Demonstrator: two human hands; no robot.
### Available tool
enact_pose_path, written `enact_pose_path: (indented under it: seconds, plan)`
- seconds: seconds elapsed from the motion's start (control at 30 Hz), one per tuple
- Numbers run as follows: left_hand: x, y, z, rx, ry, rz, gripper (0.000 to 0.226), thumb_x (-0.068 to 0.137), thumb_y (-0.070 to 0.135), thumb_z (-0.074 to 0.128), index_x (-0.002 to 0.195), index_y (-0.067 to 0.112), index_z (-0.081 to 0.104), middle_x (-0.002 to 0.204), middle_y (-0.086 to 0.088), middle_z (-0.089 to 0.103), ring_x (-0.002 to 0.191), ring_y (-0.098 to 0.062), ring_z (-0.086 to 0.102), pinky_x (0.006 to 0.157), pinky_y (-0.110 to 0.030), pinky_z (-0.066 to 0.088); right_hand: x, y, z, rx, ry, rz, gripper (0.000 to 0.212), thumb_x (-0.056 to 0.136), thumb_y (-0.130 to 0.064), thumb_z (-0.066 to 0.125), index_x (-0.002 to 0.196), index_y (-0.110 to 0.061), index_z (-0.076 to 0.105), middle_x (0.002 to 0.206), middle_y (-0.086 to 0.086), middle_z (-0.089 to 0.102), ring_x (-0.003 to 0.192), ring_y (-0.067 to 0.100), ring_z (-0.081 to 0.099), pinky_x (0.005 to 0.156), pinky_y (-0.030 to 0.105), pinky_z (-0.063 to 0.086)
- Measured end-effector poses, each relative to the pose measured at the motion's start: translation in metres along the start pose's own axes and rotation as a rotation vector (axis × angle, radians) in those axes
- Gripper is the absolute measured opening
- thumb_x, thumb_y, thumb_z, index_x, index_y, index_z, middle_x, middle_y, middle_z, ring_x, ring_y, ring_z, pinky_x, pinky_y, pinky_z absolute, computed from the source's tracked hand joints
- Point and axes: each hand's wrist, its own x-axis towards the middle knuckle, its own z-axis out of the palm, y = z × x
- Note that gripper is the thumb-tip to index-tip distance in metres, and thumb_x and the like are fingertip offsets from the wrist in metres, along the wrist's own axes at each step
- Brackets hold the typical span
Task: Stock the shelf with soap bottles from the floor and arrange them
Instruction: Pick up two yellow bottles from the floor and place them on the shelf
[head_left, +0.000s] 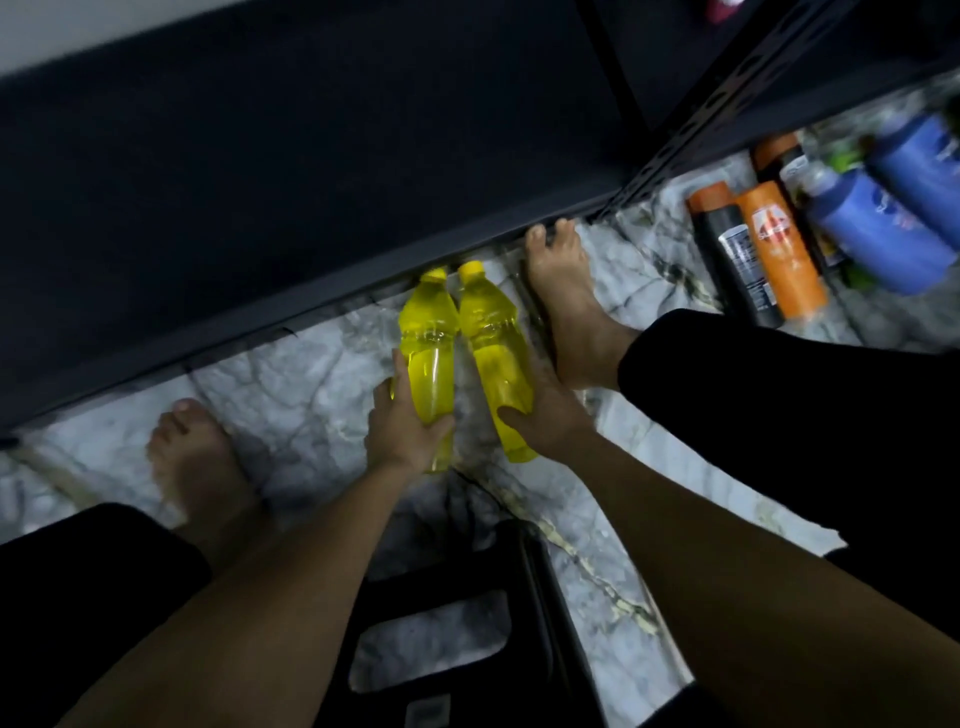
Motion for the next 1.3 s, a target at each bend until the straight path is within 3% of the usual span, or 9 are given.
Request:
enact_pose_path:
  seconds: [0.13, 0.23, 0.37, 0.47, 0.67, 0.77, 0.9, 1.07, 1.3]
  plan:
    - [-0.001, -0.029, -0.02, 0.147, -0.018, 0.022, 0.119, 0.075, 0.049, 0.077, 0.157, 0.038, -0.009, 0.149, -0.012, 0.03, 0.125, -0.045, 0.044, 0.096, -0.057, 0.044, 0.005, -0.002, 0.01, -0.137, -0.03, -0.052, 0.109, 0.089, -0.044, 0.068, 0.157, -0.02, -0.014, 0.144, 0.024, 0.045, 0.12, 0.042, 0.053, 0.09, 0.042, 0.047]
    - [-0.004, -0.034, -0.022, 0.192, -0.026, 0.005, 0.121, 0.074, 0.054, 0.076, 0.156, 0.037, -0.012, 0.151, -0.013, 0.029, 0.127, -0.045, 0.041, 0.096, -0.057, 0.044, 0.009, -0.01, 0.022, -0.163, -0.023, -0.004, 0.116, 0.087, -0.05, 0.068, 0.154, -0.023, -0.023, 0.146, 0.028, 0.038, 0.118, 0.045, 0.054, 0.091, 0.046, 0.049]
    - [-0.002, -0.02, -0.014, 0.2, -0.01, -0.06, 0.118, 0.077, 0.05, 0.076, 0.156, 0.039, -0.012, 0.15, -0.015, 0.029, 0.127, -0.044, 0.04, 0.096, -0.062, 0.042, 0.02, -0.027, 0.03, -0.092, -0.003, 0.17, 0.118, 0.086, -0.051, 0.068, 0.155, -0.023, -0.024, 0.155, 0.028, 0.024, 0.132, 0.047, 0.041, 0.105, 0.054, 0.04]
    - [0.002, -0.01, -0.005, 0.149, 0.072, -0.115, 0.112, 0.076, 0.052, 0.077, 0.156, 0.039, -0.001, 0.144, -0.015, 0.037, 0.123, -0.044, 0.044, 0.094, -0.062, 0.044, 0.031, -0.031, 0.028, -0.023, 0.006, 0.219, 0.121, 0.083, -0.051, 0.072, 0.156, -0.021, -0.021, 0.158, 0.026, 0.019, 0.137, 0.047, 0.036, 0.11, 0.057, 0.035]
    - [0.013, -0.016, -0.006, 0.113, 0.055, -0.114, 0.111, 0.076, 0.048, 0.081, 0.156, 0.035, 0.004, 0.144, -0.016, 0.037, 0.124, -0.045, 0.044, 0.094, -0.06, 0.044, 0.033, -0.034, 0.033, -0.081, 0.061, 0.137, 0.135, 0.076, -0.055, 0.078, 0.153, -0.023, -0.028, 0.154, 0.028, 0.023, 0.131, 0.046, 0.041, 0.103, 0.055, 0.042]
    - [0.015, -0.025, -0.015, 0.07, 0.009, -0.071, 0.111, 0.075, 0.049, 0.08, 0.155, 0.034, 0.004, 0.143, -0.016, 0.038, 0.122, -0.044, 0.048, 0.095, -0.059, 0.046, 0.033, -0.039, 0.036, -0.114, 0.095, 0.136, 0.131, 0.08, -0.048, 0.078, 0.152, -0.023, -0.03, 0.155, 0.027, 0.022, 0.132, 0.046, 0.04, 0.101, 0.055, 0.044]
    - [0.009, -0.033, -0.025, 0.004, -0.049, -0.08, 0.109, 0.079, 0.041, 0.081, 0.158, 0.027, 0.008, 0.145, -0.018, 0.04, 0.125, -0.042, 0.049, 0.096, -0.046, 0.047, 0.042, -0.033, 0.028, -0.099, 0.038, 0.112, 0.134, 0.079, -0.036, 0.082, 0.153, -0.018, -0.028, 0.153, 0.032, 0.024, 0.133, 0.046, 0.041, 0.105, 0.048, 0.04]
    - [-0.01, -0.036, -0.031, -0.072, -0.042, -0.119, 0.105, 0.079, 0.04, 0.08, 0.158, 0.024, 0.013, 0.144, -0.02, 0.044, 0.128, -0.039, 0.047, 0.099, -0.041, 0.043, 0.027, -0.02, 0.015, -0.041, -0.022, 0.072, 0.129, 0.077, -0.036, 0.082, 0.156, -0.015, -0.017, 0.144, 0.034, 0.038, 0.13, 0.044, 0.046, 0.103, 0.042, 0.042]
    - [-0.058, -0.027, -0.056, -0.144, 0.066, -0.038, 0.099, 0.068, 0.041, 0.084, 0.15, 0.026, 0.03, 0.13, -0.014, 0.057, 0.116, -0.038, 0.057, 0.085, -0.036, 0.046, -0.038, -0.034, 0.0, 0.097, 0.074, -0.069, 0.121, 0.072, -0.029, 0.087, 0.159, -0.009, 0.005, 0.144, 0.025, 0.047, 0.131, 0.039, 0.048, 0.098, 0.036, 0.041]
